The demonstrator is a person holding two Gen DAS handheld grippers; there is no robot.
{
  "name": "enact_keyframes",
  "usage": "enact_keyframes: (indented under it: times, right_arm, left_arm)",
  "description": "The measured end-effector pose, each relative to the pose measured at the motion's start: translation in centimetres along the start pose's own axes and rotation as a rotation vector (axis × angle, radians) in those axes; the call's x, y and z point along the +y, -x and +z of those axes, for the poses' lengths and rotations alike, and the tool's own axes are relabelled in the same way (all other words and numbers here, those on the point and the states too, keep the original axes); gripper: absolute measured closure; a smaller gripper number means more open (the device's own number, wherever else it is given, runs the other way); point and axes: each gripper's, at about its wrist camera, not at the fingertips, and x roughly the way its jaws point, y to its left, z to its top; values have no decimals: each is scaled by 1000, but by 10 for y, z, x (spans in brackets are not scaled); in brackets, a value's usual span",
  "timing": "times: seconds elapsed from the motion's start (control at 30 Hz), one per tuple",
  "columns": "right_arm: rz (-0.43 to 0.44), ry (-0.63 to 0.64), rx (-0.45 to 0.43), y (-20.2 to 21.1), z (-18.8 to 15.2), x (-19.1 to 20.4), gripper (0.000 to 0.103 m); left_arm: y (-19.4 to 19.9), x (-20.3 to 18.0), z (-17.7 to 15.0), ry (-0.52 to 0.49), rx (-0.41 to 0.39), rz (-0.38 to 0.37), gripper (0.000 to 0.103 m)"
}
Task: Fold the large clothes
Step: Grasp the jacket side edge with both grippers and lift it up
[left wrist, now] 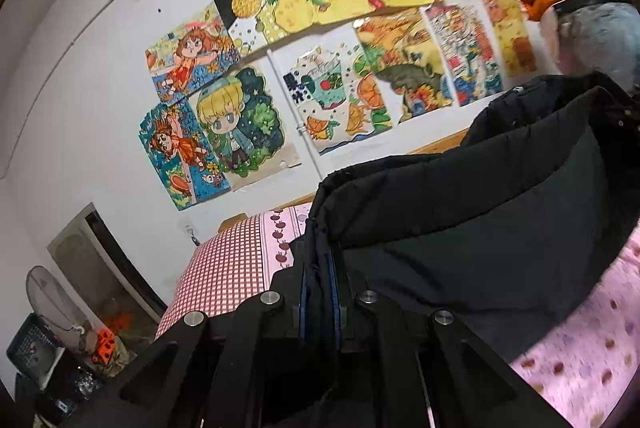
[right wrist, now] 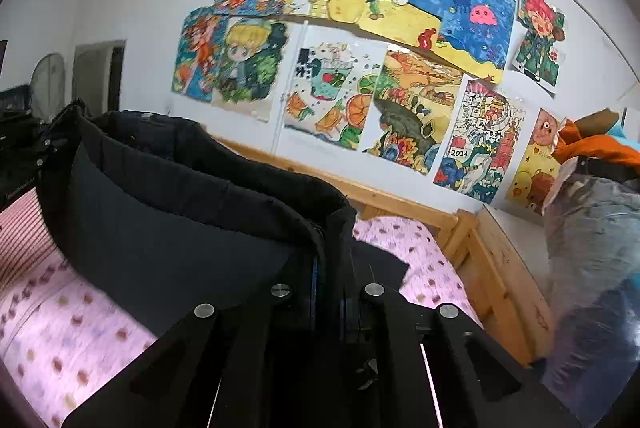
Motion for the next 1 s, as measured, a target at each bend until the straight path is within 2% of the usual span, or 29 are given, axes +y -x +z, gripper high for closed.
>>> enact_keyframes:
  times: [0.13,0.4,0.53,1.0]
  right_arm:
    - [10,-53,-5,-36,0,-8,96]
    - [9,-58,30,-98,-2,-15,96]
    - [20,-63,73,-131,-6,-14,97]
    - [38,-93,156,-215,-34,-7,97]
  left_arm:
    - [-31,-7,11,19,20,27,95]
    - [-86,-23,23,4,54,87,95]
    - [-116,-30,24,24,107,93,95]
    - [-187,-51,17,-12,183,100,95]
